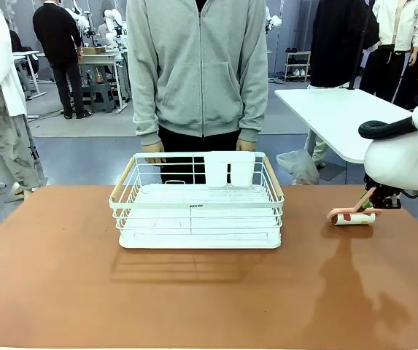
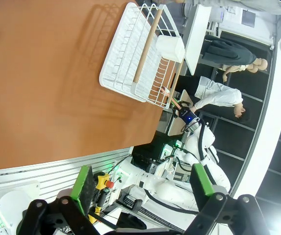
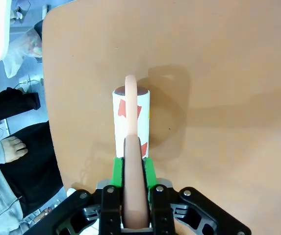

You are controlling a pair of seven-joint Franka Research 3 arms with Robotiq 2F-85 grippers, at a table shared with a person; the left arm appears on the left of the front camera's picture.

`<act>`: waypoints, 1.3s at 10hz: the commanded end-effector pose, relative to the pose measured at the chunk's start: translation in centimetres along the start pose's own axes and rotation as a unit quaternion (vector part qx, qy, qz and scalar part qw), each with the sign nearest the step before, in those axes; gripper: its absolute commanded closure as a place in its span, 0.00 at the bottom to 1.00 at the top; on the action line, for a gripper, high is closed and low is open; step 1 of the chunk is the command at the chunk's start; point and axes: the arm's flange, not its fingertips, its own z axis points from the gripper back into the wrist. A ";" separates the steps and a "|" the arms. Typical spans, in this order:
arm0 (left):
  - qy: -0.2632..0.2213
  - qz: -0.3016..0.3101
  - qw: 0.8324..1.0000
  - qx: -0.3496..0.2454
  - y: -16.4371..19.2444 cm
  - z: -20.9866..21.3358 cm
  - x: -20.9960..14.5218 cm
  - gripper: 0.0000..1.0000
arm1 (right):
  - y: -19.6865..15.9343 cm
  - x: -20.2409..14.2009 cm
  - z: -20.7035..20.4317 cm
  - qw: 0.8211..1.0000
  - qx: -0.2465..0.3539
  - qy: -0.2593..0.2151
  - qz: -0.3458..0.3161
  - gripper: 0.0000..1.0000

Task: Clean the table.
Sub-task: Place the Lint Roller down when the Dish drying rack is positioned in the middle of the table.

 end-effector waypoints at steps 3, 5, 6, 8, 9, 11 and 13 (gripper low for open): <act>0.001 -0.006 1.000 -0.004 0.0 0.3 -0.2 0.00 | 0.2 -1.8 0.5 1.000 0.009 -0.014 -0.010 0.37; 0.001 -0.006 1.000 -0.004 0.0 0.3 -0.2 0.00 | -0.2 -2.2 1.1 1.000 0.001 -0.019 -0.006 0.06; 0.001 -0.006 1.000 -0.004 0.0 0.3 -0.2 0.00 | -0.5 -2.3 2.2 1.000 0.003 -0.016 -0.003 0.00; 0.001 -0.006 1.000 -0.004 0.0 0.3 -0.2 0.00 | -1.7 -2.6 4.4 1.000 -0.003 -0.011 -0.001 0.00; 0.001 -0.006 1.000 -0.004 0.0 0.3 -0.2 0.00 | -2.1 -2.6 5.2 1.000 -0.009 -0.007 0.004 0.00; 0.001 -0.006 1.000 -0.004 0.0 0.3 -0.2 0.00 | -3.1 -3.0 7.0 1.000 -0.021 0.001 0.021 0.00; 0.001 -0.006 1.000 -0.004 0.0 0.3 -0.2 0.00 | -4.0 -3.3 9.1 0.999 -0.008 0.008 0.039 0.00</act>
